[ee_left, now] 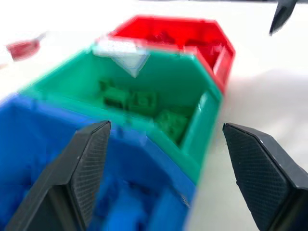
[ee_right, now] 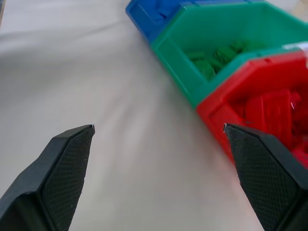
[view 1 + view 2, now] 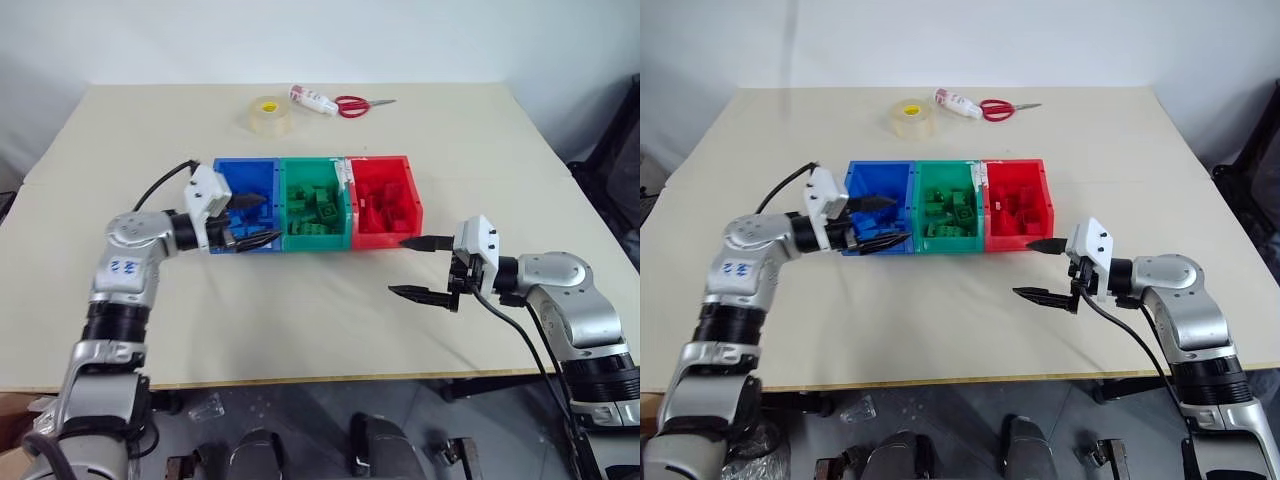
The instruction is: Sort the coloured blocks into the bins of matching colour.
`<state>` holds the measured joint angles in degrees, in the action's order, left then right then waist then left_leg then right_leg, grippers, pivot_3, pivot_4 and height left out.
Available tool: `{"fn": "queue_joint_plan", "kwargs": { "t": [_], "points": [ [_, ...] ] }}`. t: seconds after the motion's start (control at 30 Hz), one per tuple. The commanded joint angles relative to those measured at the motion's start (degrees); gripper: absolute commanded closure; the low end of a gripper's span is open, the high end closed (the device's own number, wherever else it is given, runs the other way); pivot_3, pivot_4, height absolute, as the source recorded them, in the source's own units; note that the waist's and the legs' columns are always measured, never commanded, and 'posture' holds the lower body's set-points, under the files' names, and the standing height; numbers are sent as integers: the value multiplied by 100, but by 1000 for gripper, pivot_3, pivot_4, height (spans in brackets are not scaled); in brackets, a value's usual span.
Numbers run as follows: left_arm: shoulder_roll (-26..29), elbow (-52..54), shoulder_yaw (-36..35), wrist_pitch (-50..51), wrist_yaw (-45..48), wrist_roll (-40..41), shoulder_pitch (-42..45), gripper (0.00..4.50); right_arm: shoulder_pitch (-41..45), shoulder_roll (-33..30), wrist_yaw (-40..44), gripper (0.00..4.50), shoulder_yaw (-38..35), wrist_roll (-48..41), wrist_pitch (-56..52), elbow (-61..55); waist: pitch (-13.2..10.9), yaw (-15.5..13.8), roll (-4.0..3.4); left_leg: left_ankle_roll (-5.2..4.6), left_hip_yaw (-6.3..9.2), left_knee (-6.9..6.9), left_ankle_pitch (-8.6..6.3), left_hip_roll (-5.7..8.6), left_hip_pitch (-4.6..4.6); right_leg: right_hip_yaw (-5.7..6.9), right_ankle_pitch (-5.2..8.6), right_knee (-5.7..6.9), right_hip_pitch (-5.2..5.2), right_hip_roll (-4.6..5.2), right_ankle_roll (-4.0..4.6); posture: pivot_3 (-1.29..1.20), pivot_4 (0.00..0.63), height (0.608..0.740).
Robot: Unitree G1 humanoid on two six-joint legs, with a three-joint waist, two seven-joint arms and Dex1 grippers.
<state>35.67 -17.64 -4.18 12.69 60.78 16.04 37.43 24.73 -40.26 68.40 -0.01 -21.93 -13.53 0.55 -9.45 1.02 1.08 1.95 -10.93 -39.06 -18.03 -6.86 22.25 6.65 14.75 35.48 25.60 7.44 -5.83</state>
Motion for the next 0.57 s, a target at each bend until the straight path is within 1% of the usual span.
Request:
{"fn": "queue_joint_plan", "kwargs": {
  "t": [0.03,0.1,0.23,0.4,0.57],
  "points": [
    [633,786,-562,257,613,583,-858,543,-32,-277,260,0,-244,-61,210,118,-1,59,-2,1,0,0,0,-2,0,0,1,2,2,0,2,0,150,740],
    [852,811,-972,153,789,832,-1357,543,34,-430,425,0,-296,-18,304,433,-2,67,-3,2,-3,1,-1,-2,-2,-2,2,3,4,1,2,0,150,740],
    [1173,716,-1396,-57,943,920,-2064,543,314,-672,825,0,-260,141,703,1355,-2,46,-3,1,-2,-4,-1,-3,-5,-2,3,3,1,3,4,0,150,740],
    [1149,687,-1634,-222,839,979,-2443,543,789,-591,904,0,-192,303,993,2059,-4,49,-6,0,-3,-4,-3,0,-5,-2,3,4,1,7,4,0,150,740],
    [1021,829,-1724,-330,674,1082,-2497,543,920,-523,924,0,-142,345,1076,2209,-4,60,-6,2,-6,-2,-3,-2,-6,-3,4,7,3,4,6,0,150,740]
  ]
}}
